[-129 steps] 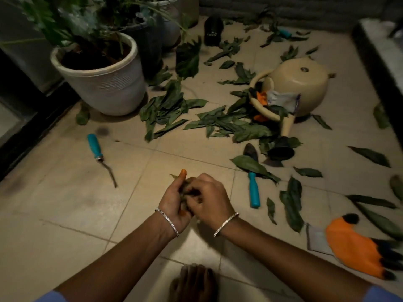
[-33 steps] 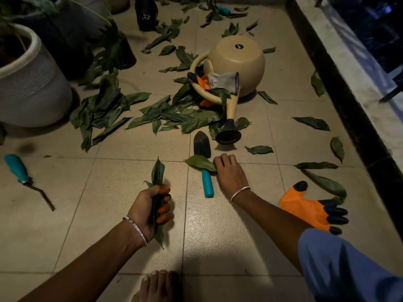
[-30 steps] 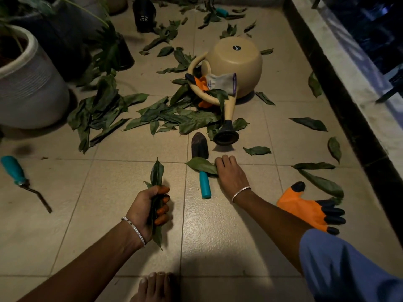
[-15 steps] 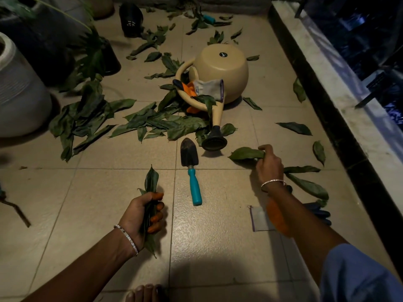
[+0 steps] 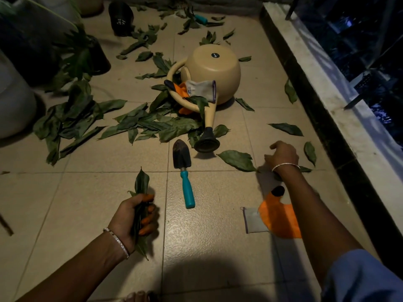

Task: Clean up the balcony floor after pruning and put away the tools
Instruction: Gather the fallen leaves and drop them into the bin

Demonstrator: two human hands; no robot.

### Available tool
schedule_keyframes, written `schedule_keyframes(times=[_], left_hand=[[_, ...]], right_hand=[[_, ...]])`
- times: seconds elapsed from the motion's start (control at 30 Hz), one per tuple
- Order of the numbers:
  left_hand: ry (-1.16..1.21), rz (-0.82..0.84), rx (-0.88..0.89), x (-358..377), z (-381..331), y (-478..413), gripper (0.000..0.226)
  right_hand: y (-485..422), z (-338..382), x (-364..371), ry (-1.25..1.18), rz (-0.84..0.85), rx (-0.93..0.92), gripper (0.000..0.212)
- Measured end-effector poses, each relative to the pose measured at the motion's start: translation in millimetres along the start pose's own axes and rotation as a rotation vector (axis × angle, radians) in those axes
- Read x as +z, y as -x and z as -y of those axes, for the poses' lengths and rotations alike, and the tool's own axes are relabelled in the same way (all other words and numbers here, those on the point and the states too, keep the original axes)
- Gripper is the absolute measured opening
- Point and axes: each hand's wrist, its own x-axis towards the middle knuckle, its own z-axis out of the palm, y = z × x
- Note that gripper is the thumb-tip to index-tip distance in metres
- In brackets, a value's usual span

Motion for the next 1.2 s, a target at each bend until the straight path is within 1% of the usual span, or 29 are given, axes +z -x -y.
schedule_keyframes(times=[0.03,0.07,0.1,0.17,0.23,0.27,0.33,0.47,0.53,0.6,0.67,0.73,0.8,0.83,0.9,0.93,1.0,1.1,1.2], left_hand=[[-0.001,0.004,-0.001,2,0,1,0.023],[-0.001,0.007,-0.004,3,0,1,0.024],[-0.002,0.011,-0.008,4,-1,2,0.026],[0.001,0.021,-0.012,6,-1,4,0.027],[0.004,0.025,-0.008,6,-2,6,0.028],[0.003,0.023,-0.007,5,-3,6,0.029],[0.006,0.012,-0.006,3,-3,7,0.031],[0.03,-0.006,0.006,-1,-4,11,0.028],[0.047,-0.01,0.02,-3,-6,15,0.022],[0.054,-0.018,0.055,-6,-8,17,0.013],[0.065,-0.019,0.09,-12,-9,21,0.01],[0.066,-0.023,0.101,-17,-10,27,0.011],[0.069,-0.031,0.119,-24,-13,37,0.013],[0.08,-0.035,0.133,-28,-14,44,0.014],[0.116,-0.042,0.16,-36,-15,58,0.016],[0.141,-0.052,0.181,-41,-17,68,0.017],[0.199,-0.068,0.232,-51,-20,90,0.019],[0.274,-0.085,0.322,-69,-27,127,0.02],[0.332,-0.128,0.419,-95,-28,180,0.018]], right_hand=[[-1,5,2,-0.058,-0.065,-0.052,0.038],[0,11,5,-0.124,-0.09,-0.111,0.037],[4,18,10,-0.185,-0.065,-0.17,0.039],[14,29,27,-0.237,0.105,-0.273,0.055],[23,34,44,-0.12,0.259,-0.323,0.069],[24,32,52,-0.061,0.284,-0.331,0.072],[25,29,62,-0.029,0.248,-0.337,0.066],[41,29,78,0.14,0.086,-0.467,0.037],[52,29,87,0.196,0.043,-0.488,0.027],[64,31,91,0.183,0.049,-0.455,0.021],[81,38,88,0.045,0.052,-0.363,0.021],[101,50,80,-0.165,0.038,-0.21,0.026],[123,71,65,-0.432,0.108,-0.04,0.028],[134,84,57,-0.615,0.182,0.061,0.027],[151,112,45,-1.002,0.388,0.281,0.024],[162,128,38,-1.159,0.492,0.367,0.025],[183,159,31,-1.401,0.658,0.473,0.033],[224,207,16,-1.597,0.858,0.486,0.037],[280,244,-1,-1.699,1.098,0.49,0.039]])
